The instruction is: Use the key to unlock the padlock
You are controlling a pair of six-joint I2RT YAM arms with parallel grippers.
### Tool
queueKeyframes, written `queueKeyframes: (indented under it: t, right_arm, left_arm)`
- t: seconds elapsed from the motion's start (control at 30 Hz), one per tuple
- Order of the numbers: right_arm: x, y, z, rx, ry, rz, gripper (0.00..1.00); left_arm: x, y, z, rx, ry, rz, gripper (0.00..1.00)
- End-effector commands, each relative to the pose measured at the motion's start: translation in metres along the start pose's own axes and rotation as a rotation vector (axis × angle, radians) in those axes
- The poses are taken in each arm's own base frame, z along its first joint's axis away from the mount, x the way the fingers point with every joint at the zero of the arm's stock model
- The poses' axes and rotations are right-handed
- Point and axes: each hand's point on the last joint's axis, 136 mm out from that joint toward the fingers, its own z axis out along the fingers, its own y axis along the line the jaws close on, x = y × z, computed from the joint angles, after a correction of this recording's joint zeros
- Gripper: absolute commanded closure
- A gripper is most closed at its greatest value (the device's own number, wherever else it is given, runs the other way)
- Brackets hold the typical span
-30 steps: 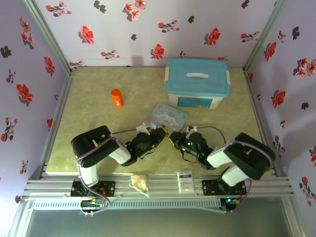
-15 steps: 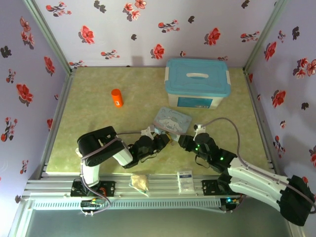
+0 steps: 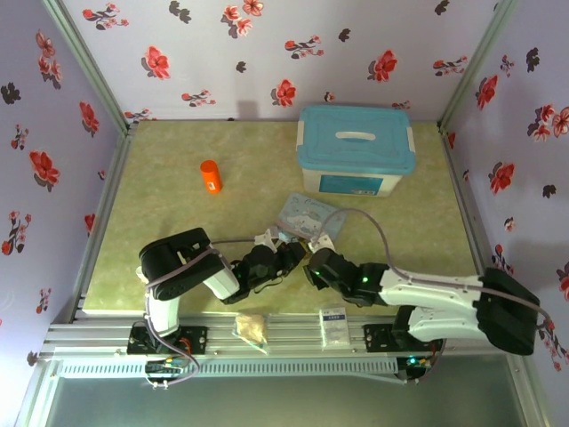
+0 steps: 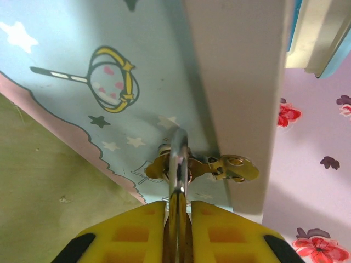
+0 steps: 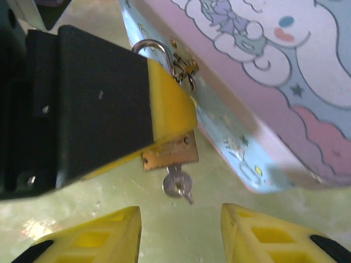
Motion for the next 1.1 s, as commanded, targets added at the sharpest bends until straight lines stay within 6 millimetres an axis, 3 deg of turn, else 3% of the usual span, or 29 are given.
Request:
queueKeyframes:
  t: [0.0,0.13,0.37,0.53,0.63,0.83,1.07]
  right_arm:
    - [-0.013,0.001,0.006,0.076,-0.013,-0.124,0.57]
    - [-0.007,0.008,0.016,0.077,0.013,-0.186,0.59]
    - [-0.002,0.003,0.028,0.121,-0.003,-0.263,0.6]
    - [-0.014,0.003,0.038,0.182,-0.01,-0.318,0.67]
    - [-0.021,0.001,0.039,0.194,-0.05,-0.289,0.78]
    - [-0.025,0.022,0.041,-0.061,-0.064,-0.157,0.85]
    - [-0.029,0.028,0.039,-0.372,-0.066,0.066,0.88]
  left_arm:
    - [0.01,-0.012,0.0,0.053,0.037,-0.016,1.0]
    - [0.009,-0.016,-0.001,0.062,0.036,-0.013,1.0]
    - [0.011,-0.019,-0.001,0.071,0.05,-0.03,1.0]
    - [0.014,-0.027,-0.003,0.093,0.063,-0.05,1.0]
    - [0.013,-0.03,-0.004,0.099,0.06,-0.047,1.0]
    - [0.017,-0.019,-0.003,0.074,0.074,-0.061,1.0]
    - [0.017,-0.03,-0.007,0.104,0.078,-0.036,1.0]
